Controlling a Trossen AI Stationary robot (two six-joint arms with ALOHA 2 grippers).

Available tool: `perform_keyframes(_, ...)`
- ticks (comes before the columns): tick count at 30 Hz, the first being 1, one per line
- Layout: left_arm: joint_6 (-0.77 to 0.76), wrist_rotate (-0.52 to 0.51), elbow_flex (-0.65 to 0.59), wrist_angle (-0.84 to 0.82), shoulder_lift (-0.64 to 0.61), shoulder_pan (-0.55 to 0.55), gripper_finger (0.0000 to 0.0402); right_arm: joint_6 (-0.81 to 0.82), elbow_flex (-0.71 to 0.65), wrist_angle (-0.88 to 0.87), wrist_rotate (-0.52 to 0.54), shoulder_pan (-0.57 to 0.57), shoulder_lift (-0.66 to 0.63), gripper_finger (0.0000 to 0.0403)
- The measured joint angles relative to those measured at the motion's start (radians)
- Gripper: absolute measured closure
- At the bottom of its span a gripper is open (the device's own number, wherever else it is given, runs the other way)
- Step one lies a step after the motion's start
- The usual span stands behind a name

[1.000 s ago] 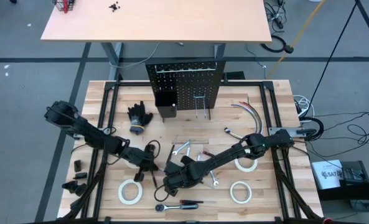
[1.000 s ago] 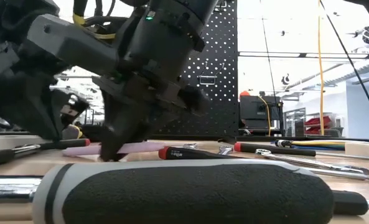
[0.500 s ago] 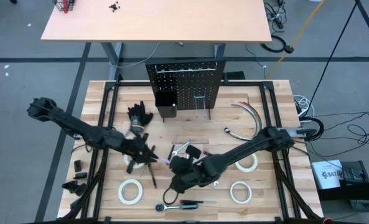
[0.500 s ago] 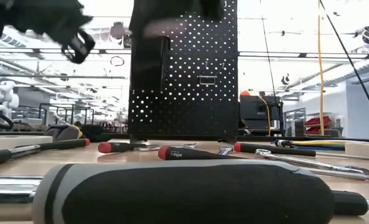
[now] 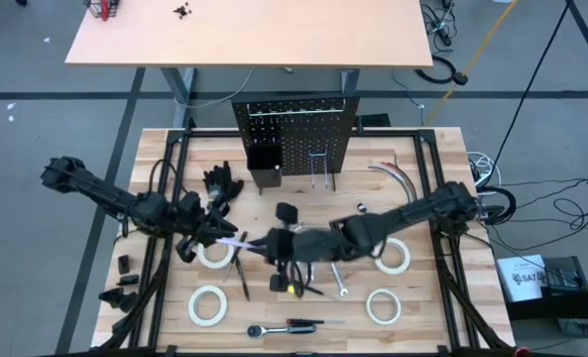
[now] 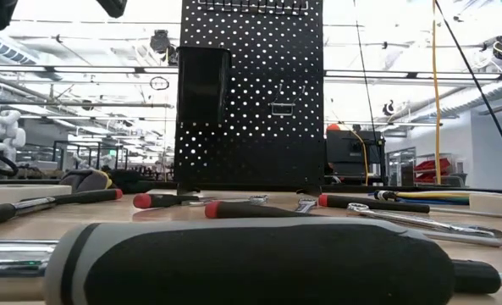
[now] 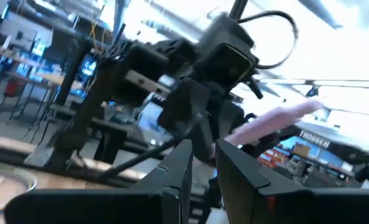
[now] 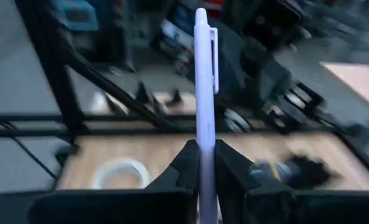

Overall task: Hang tools onto peg board
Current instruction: Put the purple pen into the black bin on the peg board

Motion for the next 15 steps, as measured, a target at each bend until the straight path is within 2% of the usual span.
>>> perform_keyframes(2,0.019,0.023,0.000,0.060,0.020,-0.001,0.0335,0.004,-0.036,0.044,-0.062,-0.031,-0.005,0.0381)
perform_keyframes(7,0.019,0.048,0.000,0.070,0.029,-0.002,0.0367,0.012,-0.096,0.139,-0.214,-0.086,-0.007,0.0381)
perform_keyframes(11,0.017,0.035,0.000,0.066,0.036,0.000,0.0396,-0.006,-0.112,0.173,-0.265,-0.119,-0.007,0.0381)
perform_keyframes(15,0.013,-0.033,0.000,0.047,0.038,-0.001,0.0396,-0.006,-0.112,0.174,-0.285,-0.146,-0.007,0.0381)
